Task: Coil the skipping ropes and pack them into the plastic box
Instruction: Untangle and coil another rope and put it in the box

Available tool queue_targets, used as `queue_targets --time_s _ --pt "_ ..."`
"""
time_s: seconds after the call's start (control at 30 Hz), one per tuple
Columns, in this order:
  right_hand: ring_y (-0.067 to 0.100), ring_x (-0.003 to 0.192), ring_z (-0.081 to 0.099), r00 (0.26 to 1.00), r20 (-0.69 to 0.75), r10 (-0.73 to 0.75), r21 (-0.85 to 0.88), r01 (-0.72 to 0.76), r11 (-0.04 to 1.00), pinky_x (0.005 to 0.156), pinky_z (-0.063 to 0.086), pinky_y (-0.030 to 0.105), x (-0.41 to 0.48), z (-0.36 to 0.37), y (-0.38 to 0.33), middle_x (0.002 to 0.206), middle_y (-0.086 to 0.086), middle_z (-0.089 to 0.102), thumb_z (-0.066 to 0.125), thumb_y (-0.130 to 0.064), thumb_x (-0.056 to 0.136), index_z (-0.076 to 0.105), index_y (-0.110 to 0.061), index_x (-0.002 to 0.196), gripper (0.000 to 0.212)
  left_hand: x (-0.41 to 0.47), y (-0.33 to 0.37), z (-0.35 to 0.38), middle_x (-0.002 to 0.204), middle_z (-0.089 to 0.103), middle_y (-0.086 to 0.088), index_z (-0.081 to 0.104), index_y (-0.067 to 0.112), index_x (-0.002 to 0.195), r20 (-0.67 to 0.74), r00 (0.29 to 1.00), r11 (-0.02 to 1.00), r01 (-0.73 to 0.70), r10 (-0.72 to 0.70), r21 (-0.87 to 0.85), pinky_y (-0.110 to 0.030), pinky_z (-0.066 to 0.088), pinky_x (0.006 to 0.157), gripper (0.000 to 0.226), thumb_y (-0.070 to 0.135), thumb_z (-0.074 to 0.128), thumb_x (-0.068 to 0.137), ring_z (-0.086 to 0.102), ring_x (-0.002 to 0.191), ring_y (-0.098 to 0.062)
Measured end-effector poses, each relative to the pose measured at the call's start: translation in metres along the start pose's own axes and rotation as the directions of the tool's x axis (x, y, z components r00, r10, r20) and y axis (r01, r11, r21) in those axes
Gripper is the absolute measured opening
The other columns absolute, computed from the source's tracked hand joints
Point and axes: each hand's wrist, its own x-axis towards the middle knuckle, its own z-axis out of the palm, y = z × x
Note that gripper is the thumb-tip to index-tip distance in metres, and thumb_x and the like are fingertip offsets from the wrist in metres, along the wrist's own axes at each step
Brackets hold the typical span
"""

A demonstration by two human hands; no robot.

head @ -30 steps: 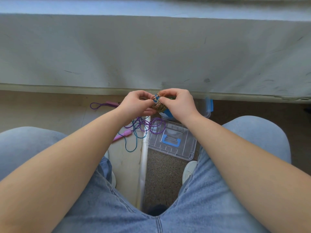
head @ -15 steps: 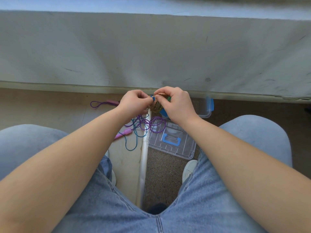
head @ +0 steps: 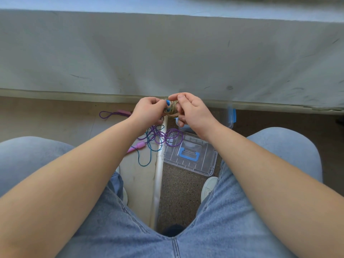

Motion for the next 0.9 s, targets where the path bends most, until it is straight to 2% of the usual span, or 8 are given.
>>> queue_targets --time_s 0.13,0.27,0.37,0.47,0.53,0.67,0.77,0.9 --pt "0.006 0.051 0.036 0.993 -0.028 0.112 -0.099 -0.114 0.989 0.051 0.034 0.027 0.003 -0.003 0.003 0.068 -0.012 0.045 0.038 -0.023 0.106 0.065 -0.017 0.124 0.033 0.000 -0.005 0.001 0.074 0.069 -0.002 0.072 0.012 0.085 0.003 0.999 0.992 -0.039 0.039 0.121 -0.045 0.062 0.073 0.024 0.027 0.054 0.088 0.066 0.074 -0.022" --pt "-0.005 0.061 0.048 0.990 -0.124 -0.072 -0.327 0.028 0.945 0.069 0.045 0.028 0.005 -0.005 0.009 0.058 -0.030 0.054 0.055 -0.029 0.097 0.066 -0.018 0.129 0.036 -0.001 -0.005 0.001 0.073 0.071 -0.001 0.072 0.016 0.081 0.033 0.996 0.986 -0.083 0.079 0.142 -0.046 0.062 0.074 0.021 0.030 0.057 0.086 0.064 0.071 -0.019" --pt "0.009 0.056 0.051 0.968 -0.227 -0.112 -0.283 0.045 0.958 0.061 0.046 0.033 0.007 -0.009 0.008 0.057 -0.015 0.054 0.073 -0.032 0.084 0.066 -0.029 0.099 0.017 -0.004 -0.004 0.003 0.086 0.075 -0.006 0.072 0.014 0.085 0.095 0.987 0.980 -0.140 0.127 0.142 -0.039 0.062 0.069 0.020 0.030 0.061 0.088 0.068 0.077 -0.020" --pt "0.015 0.047 0.050 0.964 -0.229 -0.132 -0.289 0.063 0.955 0.051 0.045 0.031 0.008 -0.011 0.007 0.061 -0.003 0.059 0.077 -0.027 0.084 0.068 -0.023 0.080 0.010 -0.005 -0.005 0.004 0.085 0.075 -0.005 0.071 0.014 0.087 0.097 0.985 0.975 -0.159 0.145 0.157 -0.030 0.060 0.062 0.020 0.031 0.061 0.089 0.066 0.073 -0.015" --pt "0.011 0.046 0.052 0.979 -0.172 -0.113 -0.272 0.063 0.960 0.053 0.049 0.031 0.007 -0.009 0.006 0.067 0.000 0.063 0.073 -0.023 0.090 0.073 -0.020 0.091 0.003 -0.002 -0.007 0.003 0.081 0.074 -0.003 0.071 0.014 0.086 0.073 0.989 0.979 -0.140 0.131 0.146 -0.035 0.063 0.068 0.021 0.032 0.062 0.089 0.068 0.075 -0.018" --pt "0.000 0.055 0.055 0.989 -0.110 -0.096 -0.375 0.048 0.926 0.073 0.056 0.033 0.009 -0.010 0.011 0.077 -0.010 0.069 0.060 -0.017 0.098 0.071 -0.012 0.122 0.027 0.003 -0.010 -0.002 0.074 0.070 -0.002 0.071 0.011 0.088 0.030 0.996 0.992 -0.092 0.090 0.091 -0.041 0.063 0.073 0.021 0.032 0.066 0.088 0.065 0.069 -0.015" --pt "0.003 0.055 0.057 0.988 -0.108 -0.113 -0.431 0.057 0.901 0.074 0.058 0.035 0.009 -0.011 0.010 0.073 -0.010 0.071 0.057 -0.017 0.099 0.063 -0.015 0.132 0.033 0.001 -0.010 -0.003 0.074 0.070 -0.002 0.071 0.013 0.085 0.029 0.995 0.993 -0.102 0.100 0.062 -0.037 0.063 0.071 0.018 0.030 0.067 0.087 0.065 0.068 -0.013" --pt "0.010 0.055 0.060 0.984 -0.107 -0.139 -0.452 0.077 0.889 0.067 0.062 0.039 0.007 -0.012 0.003 0.077 -0.007 0.075 0.062 -0.015 0.096 0.069 -0.016 0.109 0.014 -0.001 -0.009 -0.003 0.078 0.071 -0.007 0.071 0.011 0.090 0.031 0.998 0.999 -0.048 0.049 -0.017 -0.032 0.063 0.070 0.014 0.024 0.067 0.090 0.066 0.073 -0.013"
